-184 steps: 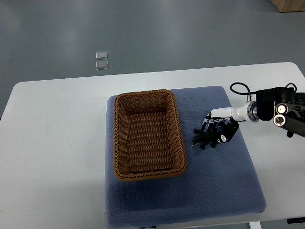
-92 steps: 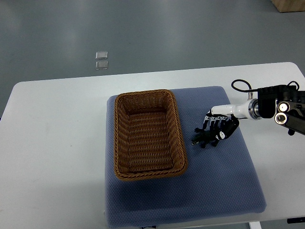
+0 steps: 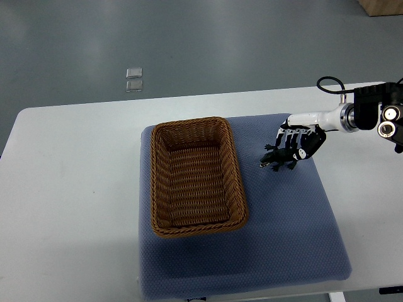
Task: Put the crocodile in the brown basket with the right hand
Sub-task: 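Lift the crocodile off the mat with the right hand, then carry the crocodile over the wicker basket and open the right hand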
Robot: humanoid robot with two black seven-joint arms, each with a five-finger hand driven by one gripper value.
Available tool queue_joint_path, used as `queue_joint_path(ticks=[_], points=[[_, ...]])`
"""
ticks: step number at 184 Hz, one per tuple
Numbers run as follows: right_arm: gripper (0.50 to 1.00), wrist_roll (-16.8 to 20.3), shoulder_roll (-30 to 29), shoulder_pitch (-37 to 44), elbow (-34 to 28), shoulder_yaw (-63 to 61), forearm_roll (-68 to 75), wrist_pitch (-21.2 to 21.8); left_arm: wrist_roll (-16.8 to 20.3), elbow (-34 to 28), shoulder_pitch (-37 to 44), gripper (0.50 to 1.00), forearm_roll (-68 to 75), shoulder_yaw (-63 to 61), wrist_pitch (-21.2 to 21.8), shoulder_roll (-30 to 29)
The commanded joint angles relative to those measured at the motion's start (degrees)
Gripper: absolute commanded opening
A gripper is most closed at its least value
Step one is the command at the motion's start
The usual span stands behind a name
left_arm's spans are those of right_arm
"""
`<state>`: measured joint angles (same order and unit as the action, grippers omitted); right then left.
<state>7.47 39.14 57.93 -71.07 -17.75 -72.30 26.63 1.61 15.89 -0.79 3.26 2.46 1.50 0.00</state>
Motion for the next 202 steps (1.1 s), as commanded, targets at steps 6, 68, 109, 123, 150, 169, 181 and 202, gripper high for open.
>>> queue_joint_path(ticks=[6, 68, 109, 123, 150, 169, 181, 202], points=[[0.5, -0.2, 0.7, 2.2, 0.1, -0.1, 0.1, 0.9, 0.0, 0.1, 0.0, 1.0, 0.0, 0.0, 0.0, 0.0], [0.5, -0.4, 0.7, 8.3, 0.1, -0.1, 0.7, 2.6, 0.0, 0.3, 0.0, 1.0, 0.0, 0.0, 0.0, 0.0], [0.5, -0.6, -0.7, 10.5, -0.1, -2.0, 1.7, 2.7, 0.0, 0.4, 0.0, 1.0, 0.0, 0.0, 0.0, 0.0], [0.5, -0.7, -3.0, 10.4, -0.1, -3.5, 2.7, 2.6, 0.1, 0.5, -0.1, 1.0, 0.1, 0.0, 0.0, 0.0], [0.5, -0.8, -7.8, 10.3, 0.0, -4.1, 3.8, 1.5, 0.1, 0.5, 0.0, 1.0, 0.0, 0.0, 0.0, 0.0], [0.5, -0.8, -11.6, 9.8, 0.2, -4.0, 3.9, -0.3, 0.1, 0.4, 0.0, 1.0, 0.0, 0.0, 0.0, 0.0], [0.5, -0.8, -14.1, 9.1, 1.0, -4.0, 3.8, -0.9, 0.1, 0.5, 0.0, 1.0, 0.0, 0.0, 0.0, 0.0], [0.5, -0.8, -17.9, 7.6, 3.1, -3.7, 3.3, -1.5, 0.1, 0.5, 0.0, 1.0, 0.0, 0.0, 0.0, 0.0]])
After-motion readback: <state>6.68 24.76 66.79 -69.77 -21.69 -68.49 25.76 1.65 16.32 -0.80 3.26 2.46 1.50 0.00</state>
